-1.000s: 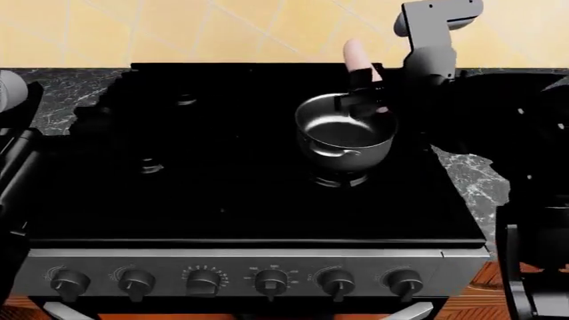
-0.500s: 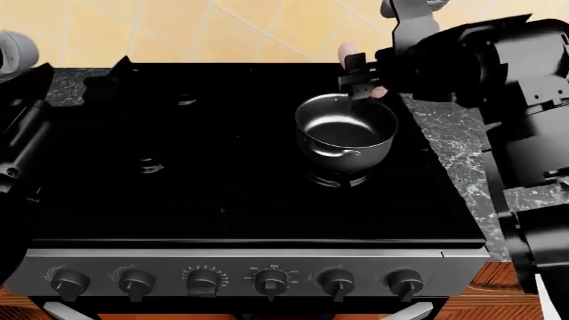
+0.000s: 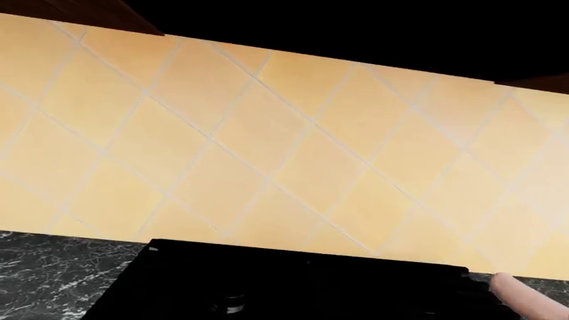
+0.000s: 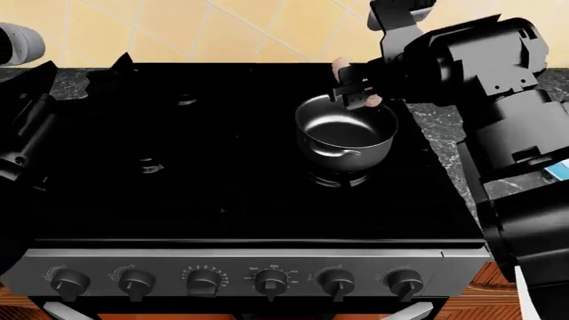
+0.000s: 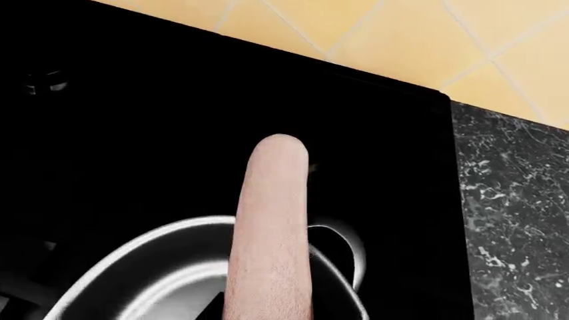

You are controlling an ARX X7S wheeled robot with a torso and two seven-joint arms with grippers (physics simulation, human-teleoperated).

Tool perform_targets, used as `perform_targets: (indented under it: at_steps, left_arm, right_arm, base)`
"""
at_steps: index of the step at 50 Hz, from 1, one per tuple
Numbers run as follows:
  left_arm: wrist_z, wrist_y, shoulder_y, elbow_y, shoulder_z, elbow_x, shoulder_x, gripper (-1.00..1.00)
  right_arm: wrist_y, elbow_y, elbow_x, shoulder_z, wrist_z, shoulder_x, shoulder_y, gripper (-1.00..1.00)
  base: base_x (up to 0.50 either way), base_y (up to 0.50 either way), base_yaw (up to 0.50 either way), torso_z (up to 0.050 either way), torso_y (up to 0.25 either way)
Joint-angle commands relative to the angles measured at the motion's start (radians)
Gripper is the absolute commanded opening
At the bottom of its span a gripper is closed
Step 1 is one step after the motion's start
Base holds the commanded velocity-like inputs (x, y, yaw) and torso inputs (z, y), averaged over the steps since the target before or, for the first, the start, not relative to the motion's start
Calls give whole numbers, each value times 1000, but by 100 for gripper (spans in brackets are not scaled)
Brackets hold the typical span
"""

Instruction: Frozen meat rests on a plate on the counter. Retrieve the meat and place it in a pot on a burner. Then turn the burner on.

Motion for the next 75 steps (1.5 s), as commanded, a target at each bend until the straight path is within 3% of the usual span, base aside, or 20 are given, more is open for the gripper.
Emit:
perform_targets:
  at_steps: [1,49,50,75]
  left_arm:
    - [3,6,3,-2,4,8,-6,100]
    - [-15,10,-3,8,20,-11,-20,100]
    - [-16,9,-4,8,21,-12,-20,100]
    - [-107,-23,-47,64,-4,-136,-49,100]
  right_arm:
    - [3,-20,-7,-21,-25,-3,-31,-100]
    - [23,-144,2,-41,-5,38,-102,-100]
    - [25,-156,3,-39,2,41,-103,100]
    - [152,-427,82,34,109,133,-126,100]
  base:
    - [0,0,0,0,0]
    - [0,0,0,0,0]
    - [0,0,0,0,0]
    - [0,0,0,0,0]
